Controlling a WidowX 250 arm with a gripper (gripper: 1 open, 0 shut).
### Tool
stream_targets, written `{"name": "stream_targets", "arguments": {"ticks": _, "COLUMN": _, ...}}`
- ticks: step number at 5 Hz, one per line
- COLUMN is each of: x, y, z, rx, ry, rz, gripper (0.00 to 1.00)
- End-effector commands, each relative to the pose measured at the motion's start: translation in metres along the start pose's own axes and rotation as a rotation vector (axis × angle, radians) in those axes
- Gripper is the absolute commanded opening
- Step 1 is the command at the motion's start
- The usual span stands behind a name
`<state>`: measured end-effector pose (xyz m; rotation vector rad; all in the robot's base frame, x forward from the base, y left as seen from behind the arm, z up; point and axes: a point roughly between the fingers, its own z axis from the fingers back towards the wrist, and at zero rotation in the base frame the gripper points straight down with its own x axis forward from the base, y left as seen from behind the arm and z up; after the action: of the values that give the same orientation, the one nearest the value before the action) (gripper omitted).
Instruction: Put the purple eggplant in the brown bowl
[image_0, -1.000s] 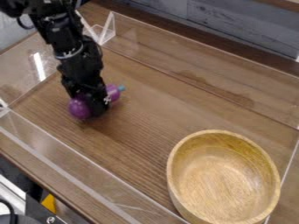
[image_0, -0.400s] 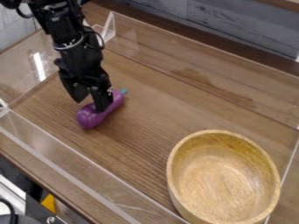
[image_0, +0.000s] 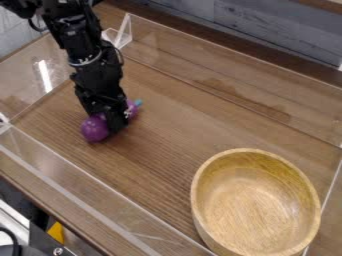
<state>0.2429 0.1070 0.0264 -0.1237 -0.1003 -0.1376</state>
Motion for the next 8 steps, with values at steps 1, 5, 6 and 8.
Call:
{"name": "stream_targets", "arguments": {"ticks": 1, "x": -0.001, "y": -0.002, "z": 0.004, "rx": -0.006, "ry": -0.010, "rz": -0.065, "gripper": 0.00}}
{"name": "stream_targets", "arguments": {"ticks": 5, "x": -0.006, "y": -0.017, "z": 0.020, "rx": -0.053, "ry": 0.004, "rz": 0.120, "gripper": 0.00}}
{"name": "stream_targets", "arguments": {"ticks": 6, "x": -0.002, "y": -0.023, "z": 0.019, "rx": -0.049, "ry": 0.011, "rz": 0.134, "gripper": 0.00}}
{"name": "stream_targets", "arguments": {"ticks": 8, "x": 0.008, "y": -0.032, "z": 0.029, "rx": -0.029, "ry": 0.024, "rz": 0.163, "gripper": 0.00}}
